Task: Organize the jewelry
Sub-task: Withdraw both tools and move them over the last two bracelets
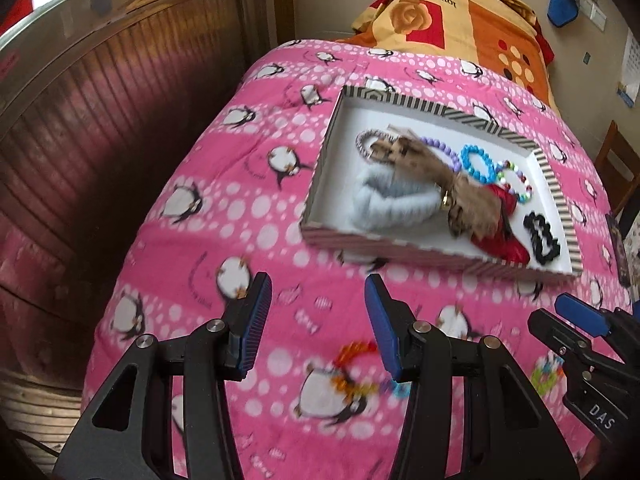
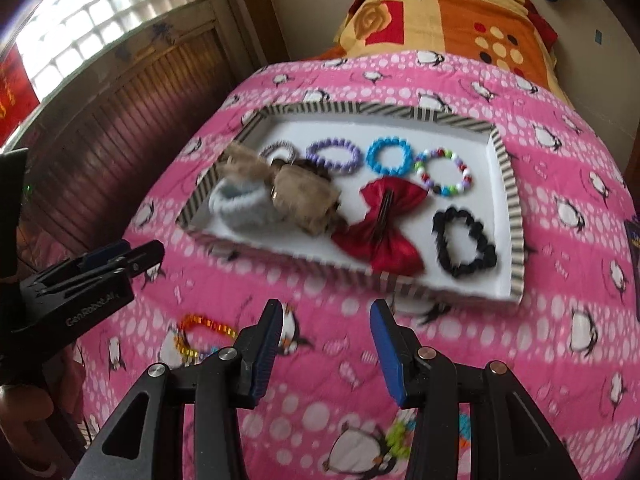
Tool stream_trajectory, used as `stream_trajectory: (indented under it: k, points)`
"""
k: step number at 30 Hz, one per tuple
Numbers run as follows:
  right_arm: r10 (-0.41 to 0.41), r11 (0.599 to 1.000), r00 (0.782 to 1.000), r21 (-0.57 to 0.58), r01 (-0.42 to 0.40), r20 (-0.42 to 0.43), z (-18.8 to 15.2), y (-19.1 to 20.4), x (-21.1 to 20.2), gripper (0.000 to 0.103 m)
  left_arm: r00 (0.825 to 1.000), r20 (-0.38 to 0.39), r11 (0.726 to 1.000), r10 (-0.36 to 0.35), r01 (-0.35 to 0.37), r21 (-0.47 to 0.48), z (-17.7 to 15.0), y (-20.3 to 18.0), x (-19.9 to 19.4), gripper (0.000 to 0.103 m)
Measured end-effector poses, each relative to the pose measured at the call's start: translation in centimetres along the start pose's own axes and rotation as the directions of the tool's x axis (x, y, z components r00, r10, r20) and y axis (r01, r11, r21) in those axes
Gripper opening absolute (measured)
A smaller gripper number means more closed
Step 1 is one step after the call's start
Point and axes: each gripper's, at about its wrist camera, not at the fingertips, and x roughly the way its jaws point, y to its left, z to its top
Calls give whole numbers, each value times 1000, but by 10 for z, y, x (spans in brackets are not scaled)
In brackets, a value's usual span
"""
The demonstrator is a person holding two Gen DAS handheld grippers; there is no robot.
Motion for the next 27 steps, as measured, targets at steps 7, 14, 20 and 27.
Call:
stream_trajectory:
  k: [7,14,20,27]
  points:
    - [-19,1000,1000,4,19,-11,-22,7,-5,43,1000,-2,1000,3,-3,4,-26,6,-11,48]
    - [-22,1000,1000,2,22,-15,-38,14,-12,43,1000,12,1000,5,-5,1,-43,9,-20,48]
    - [-25,1000,999,-2,25,-22,-47,19,-15,44,1000,13,1000,11,-11,13,-55,7,-25,48]
    - [-37,999,999,-6,37,-37,-57,24,-16,44,1000,1,999,6,-6,41,-72,2,-27,48]
